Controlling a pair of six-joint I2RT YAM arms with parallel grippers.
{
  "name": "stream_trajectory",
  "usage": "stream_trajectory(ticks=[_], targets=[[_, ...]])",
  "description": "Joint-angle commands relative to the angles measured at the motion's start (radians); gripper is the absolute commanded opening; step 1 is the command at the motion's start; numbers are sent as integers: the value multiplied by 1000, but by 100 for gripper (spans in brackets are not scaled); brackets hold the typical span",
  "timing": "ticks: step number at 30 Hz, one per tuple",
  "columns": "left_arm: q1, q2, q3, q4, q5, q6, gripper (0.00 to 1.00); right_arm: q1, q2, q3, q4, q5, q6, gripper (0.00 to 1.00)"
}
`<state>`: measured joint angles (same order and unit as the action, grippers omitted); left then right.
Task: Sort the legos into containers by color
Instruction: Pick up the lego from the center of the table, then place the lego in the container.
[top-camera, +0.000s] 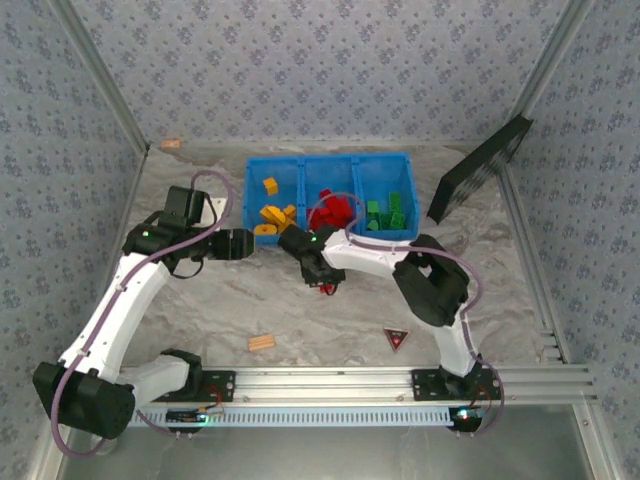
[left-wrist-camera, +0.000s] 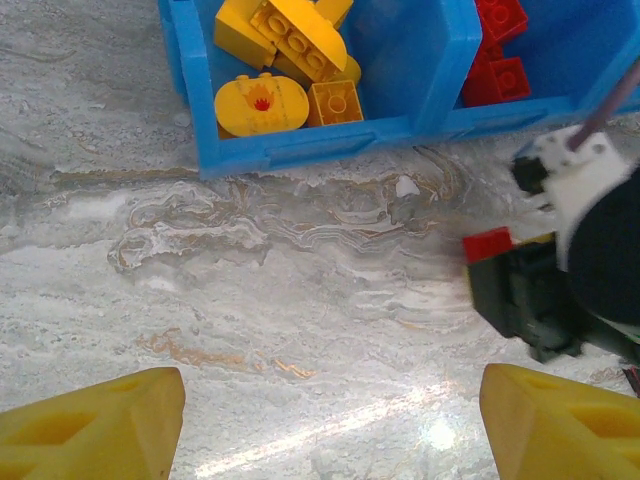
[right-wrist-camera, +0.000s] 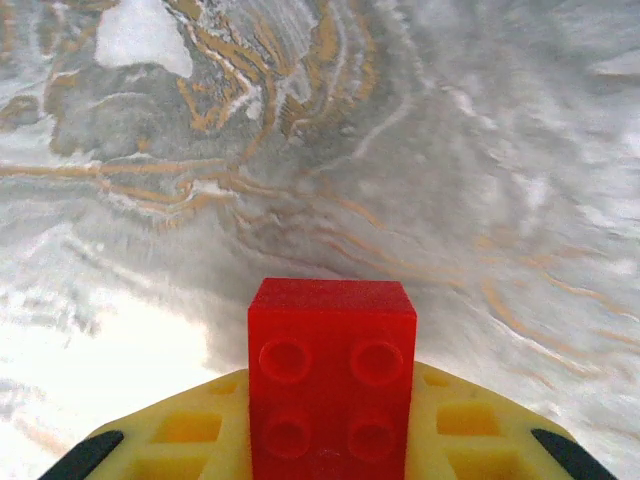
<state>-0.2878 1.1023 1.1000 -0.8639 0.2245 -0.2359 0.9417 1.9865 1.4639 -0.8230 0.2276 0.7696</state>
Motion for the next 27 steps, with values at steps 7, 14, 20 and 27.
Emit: stream_trajectory(ticks=[7, 14, 20, 27], targets=[[7, -20, -4, -14, -4, -3, 78, -75, -126, 125, -27, 257, -271, 23], [7, -12, 17, -40, -26, -18, 78, -195, 24, 265, 113, 301, -459, 23], [6, -37, 9, -60, -51, -28, 79, -262, 167, 395, 183, 253, -524, 25], [11, -51, -7, -56, -61, -56, 79, -284, 318, 538, 191, 202, -562, 33]])
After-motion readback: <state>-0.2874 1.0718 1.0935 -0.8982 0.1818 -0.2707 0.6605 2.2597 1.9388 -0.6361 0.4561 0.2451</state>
